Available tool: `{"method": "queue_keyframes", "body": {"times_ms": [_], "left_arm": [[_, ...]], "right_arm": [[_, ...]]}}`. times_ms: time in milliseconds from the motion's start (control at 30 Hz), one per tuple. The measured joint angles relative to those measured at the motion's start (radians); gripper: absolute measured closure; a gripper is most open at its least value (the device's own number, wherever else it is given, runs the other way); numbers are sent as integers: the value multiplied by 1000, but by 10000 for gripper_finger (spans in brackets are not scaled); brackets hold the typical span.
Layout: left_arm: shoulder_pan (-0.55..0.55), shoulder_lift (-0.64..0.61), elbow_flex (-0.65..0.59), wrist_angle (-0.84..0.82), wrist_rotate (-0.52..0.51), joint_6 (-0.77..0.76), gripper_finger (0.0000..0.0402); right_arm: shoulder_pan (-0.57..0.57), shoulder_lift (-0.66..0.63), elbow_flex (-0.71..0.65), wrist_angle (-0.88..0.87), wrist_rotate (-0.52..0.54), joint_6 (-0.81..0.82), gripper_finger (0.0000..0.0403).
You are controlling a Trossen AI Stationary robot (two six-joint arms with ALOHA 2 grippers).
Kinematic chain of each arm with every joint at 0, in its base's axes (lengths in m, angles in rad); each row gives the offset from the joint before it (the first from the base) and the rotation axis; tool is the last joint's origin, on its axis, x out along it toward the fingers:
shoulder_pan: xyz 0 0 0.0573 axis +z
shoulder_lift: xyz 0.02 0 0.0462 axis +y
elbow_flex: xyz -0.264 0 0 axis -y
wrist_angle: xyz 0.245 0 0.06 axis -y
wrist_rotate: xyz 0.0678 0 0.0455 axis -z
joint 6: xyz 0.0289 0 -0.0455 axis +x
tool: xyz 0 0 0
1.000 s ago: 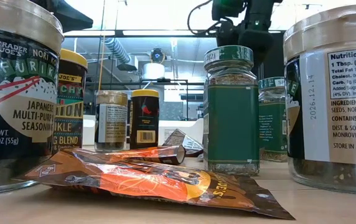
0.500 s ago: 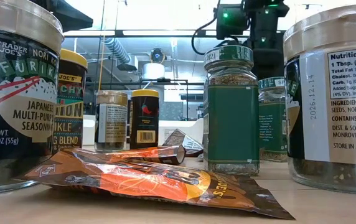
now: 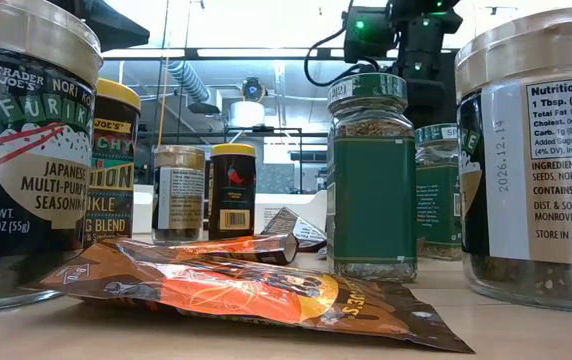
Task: Sort spices by type
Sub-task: Put the right yellow seasoning bottle into the top black bin
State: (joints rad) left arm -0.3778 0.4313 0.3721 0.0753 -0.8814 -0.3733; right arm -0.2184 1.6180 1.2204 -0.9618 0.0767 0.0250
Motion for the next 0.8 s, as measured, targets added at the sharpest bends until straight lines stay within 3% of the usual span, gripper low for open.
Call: {"method": "queue_keyframes", "body": {"times_ms": [233, 567, 800], "left_arm": [[0, 0, 0, 0, 0, 1, 361], [0, 0, 0, 0, 0, 2, 361], [0, 0, 0, 0, 0, 2, 361]], "right_arm": [[0, 0, -76, 34, -19, 38, 35], [0, 0, -84, 45, -6, 27, 101], [0, 0, -84, 47, 28, 4, 97]]}}
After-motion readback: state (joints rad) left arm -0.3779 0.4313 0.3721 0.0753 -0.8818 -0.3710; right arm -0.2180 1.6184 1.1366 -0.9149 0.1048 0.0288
